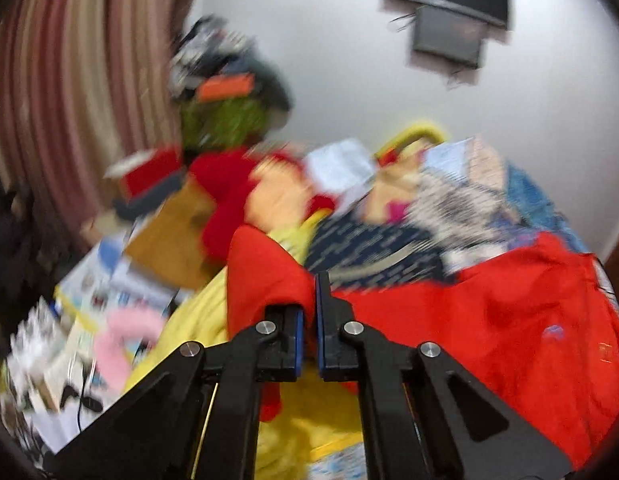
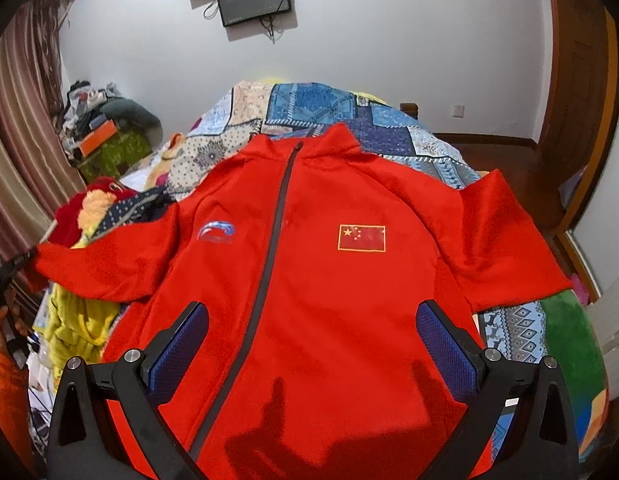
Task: Fold large clothes
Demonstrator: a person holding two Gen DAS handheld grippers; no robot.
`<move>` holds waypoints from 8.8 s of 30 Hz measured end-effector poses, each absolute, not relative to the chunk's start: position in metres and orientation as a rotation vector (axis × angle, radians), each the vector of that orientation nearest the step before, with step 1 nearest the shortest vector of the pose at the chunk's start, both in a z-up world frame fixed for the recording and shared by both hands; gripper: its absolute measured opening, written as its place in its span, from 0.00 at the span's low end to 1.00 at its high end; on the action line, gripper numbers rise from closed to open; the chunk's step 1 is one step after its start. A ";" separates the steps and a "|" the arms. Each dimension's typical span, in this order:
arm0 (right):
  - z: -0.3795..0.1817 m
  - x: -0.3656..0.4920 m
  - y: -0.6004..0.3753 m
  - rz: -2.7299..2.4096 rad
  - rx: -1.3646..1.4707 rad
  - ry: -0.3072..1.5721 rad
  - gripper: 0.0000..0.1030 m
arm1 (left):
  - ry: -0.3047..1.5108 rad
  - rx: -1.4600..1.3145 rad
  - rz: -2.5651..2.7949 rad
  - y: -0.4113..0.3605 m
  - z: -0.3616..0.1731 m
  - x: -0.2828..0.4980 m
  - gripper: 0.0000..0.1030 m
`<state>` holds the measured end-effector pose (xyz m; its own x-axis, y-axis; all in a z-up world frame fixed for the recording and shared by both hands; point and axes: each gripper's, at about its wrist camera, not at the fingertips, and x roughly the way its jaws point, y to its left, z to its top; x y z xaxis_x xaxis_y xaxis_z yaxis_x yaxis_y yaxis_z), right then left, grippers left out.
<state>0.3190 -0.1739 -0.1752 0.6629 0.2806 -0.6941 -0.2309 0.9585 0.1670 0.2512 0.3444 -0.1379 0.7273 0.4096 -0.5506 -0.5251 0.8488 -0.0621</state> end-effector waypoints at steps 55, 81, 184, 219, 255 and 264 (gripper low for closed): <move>-0.228 0.440 -0.162 0.450 -0.103 1.034 1.00 | 1.012 0.038 -0.052 0.116 -0.230 0.348 0.84; -0.288 0.485 -0.235 0.003 -0.285 1.124 0.99 | 1.100 -0.150 0.201 0.195 -0.321 0.351 0.91; -0.300 0.449 -0.142 0.375 0.308 1.335 0.09 | 0.914 0.001 -0.027 0.095 -0.200 0.286 1.00; -0.179 0.371 -0.429 0.066 0.221 0.863 0.09 | 0.985 0.364 -0.409 -0.201 -0.205 0.402 1.00; -0.191 0.386 -0.365 0.168 0.180 0.911 0.09 | 0.566 0.193 -0.100 -0.045 -0.072 0.405 0.06; -0.196 0.423 -0.287 0.226 0.076 0.949 0.09 | 0.595 0.053 0.109 0.101 -0.098 0.379 0.04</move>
